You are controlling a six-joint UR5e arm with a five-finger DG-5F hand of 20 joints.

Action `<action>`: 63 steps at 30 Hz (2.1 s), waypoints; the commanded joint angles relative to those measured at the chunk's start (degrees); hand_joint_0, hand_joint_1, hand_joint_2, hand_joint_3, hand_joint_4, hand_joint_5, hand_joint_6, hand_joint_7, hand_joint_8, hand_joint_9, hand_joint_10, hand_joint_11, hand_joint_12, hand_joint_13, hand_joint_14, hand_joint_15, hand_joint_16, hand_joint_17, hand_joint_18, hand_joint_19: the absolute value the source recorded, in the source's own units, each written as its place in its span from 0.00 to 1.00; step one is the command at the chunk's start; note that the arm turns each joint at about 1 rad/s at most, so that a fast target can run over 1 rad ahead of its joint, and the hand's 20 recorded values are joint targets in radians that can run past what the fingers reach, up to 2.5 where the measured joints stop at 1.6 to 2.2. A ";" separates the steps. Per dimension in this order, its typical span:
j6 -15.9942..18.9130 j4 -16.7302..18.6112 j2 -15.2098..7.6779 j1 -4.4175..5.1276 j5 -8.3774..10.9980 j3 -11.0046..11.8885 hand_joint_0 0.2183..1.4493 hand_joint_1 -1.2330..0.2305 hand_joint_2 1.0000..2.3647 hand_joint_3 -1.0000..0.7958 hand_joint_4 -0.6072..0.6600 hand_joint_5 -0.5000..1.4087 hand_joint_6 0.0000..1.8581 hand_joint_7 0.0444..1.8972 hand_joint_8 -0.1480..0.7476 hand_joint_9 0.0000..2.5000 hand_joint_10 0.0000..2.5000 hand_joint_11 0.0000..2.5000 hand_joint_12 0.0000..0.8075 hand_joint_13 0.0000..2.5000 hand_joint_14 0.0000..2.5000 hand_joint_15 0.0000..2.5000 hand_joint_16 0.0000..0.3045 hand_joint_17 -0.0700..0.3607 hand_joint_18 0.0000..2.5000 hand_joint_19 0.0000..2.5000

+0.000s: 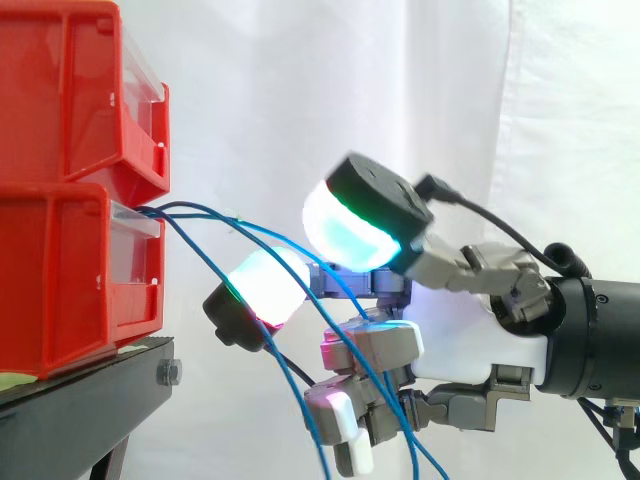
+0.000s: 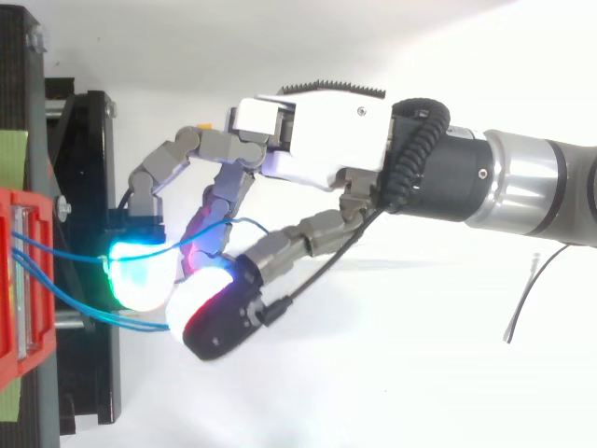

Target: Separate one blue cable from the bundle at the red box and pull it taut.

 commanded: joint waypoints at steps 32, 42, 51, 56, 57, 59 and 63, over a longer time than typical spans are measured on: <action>0.04 0.16 0.00 0.06 -0.13 0.00 0.13 0.40 0.00 0.28 0.42 0.18 0.50 0.40 0.46 0.36 1.00 0.50 0.49 0.45 1.00 0.37 0.23 0.53 0.51 0.45; 0.04 0.16 0.00 0.06 0.04 -0.09 0.12 0.39 0.00 0.28 0.47 0.15 0.50 0.34 0.53 0.15 1.00 0.47 0.51 0.33 1.00 0.40 0.22 0.52 0.48 0.47; -0.05 -0.11 -0.08 0.06 0.04 -0.09 0.13 0.39 0.00 0.28 0.47 0.14 0.49 0.32 0.54 0.10 1.00 0.48 0.51 0.32 1.00 0.39 0.22 0.51 0.44 0.28; -0.05 -0.19 0.00 0.06 -0.13 -0.09 0.13 0.40 0.00 0.28 0.50 0.13 0.47 0.32 0.54 0.07 1.00 0.45 0.51 0.29 1.00 0.37 0.22 0.52 0.42 0.30; -0.14 -0.19 -0.08 0.06 -0.22 -0.18 0.13 0.40 0.00 0.28 0.50 0.13 0.47 0.32 0.54 0.07 1.00 0.46 0.51 0.29 1.00 0.38 0.22 0.52 0.42 0.30; -0.14 -0.19 -0.08 0.06 -0.22 -0.26 0.13 0.41 0.00 0.28 0.50 0.13 0.47 0.32 0.54 0.07 1.00 0.46 0.50 0.29 1.00 0.38 0.22 0.51 0.42 0.31; -0.23 -0.37 -0.08 -0.03 -0.22 -0.35 0.14 0.42 0.00 0.28 0.50 0.13 0.47 0.32 0.54 0.07 1.00 0.49 0.51 0.30 1.00 0.38 0.21 0.50 0.43 0.31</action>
